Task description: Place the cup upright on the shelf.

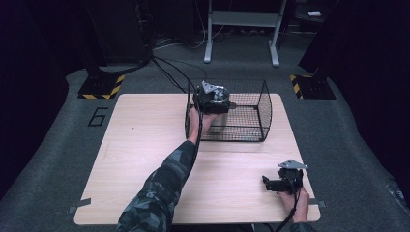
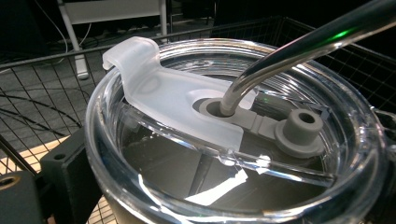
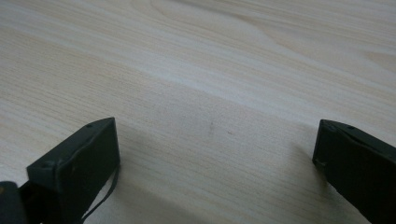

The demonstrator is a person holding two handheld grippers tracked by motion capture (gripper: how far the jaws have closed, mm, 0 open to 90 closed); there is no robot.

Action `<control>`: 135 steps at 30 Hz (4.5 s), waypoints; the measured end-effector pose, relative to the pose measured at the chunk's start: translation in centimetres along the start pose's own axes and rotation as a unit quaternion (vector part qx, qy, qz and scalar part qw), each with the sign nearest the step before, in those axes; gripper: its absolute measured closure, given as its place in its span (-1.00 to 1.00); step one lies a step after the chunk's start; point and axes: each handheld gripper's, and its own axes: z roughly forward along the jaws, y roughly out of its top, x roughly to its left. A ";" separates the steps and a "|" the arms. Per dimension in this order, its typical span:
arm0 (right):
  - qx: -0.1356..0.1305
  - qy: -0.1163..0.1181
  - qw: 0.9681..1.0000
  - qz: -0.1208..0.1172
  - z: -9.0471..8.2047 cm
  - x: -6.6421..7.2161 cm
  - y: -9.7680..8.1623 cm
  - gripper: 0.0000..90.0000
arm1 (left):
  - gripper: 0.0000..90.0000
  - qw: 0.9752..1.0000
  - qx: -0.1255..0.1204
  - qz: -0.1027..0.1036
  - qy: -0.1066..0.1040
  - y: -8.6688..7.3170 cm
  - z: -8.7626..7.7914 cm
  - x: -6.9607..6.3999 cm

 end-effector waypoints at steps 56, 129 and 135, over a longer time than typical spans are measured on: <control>-0.002 0.000 1.000 -0.003 0.0 0.0 0.0 -1.00 | -0.92 1.000 -0.003 0.016 0.007 -3.3 -0.4 -0.5; -0.003 -0.001 1.000 -0.003 0.0 0.0 0.0 -1.00 | -1.00 0.994 0.097 0.037 0.039 -19.1 -20.9 2.0; -0.003 -0.002 1.000 -0.002 0.0 0.0 0.0 -1.00 | -1.00 0.991 0.120 0.018 0.050 -21.2 -21.5 2.9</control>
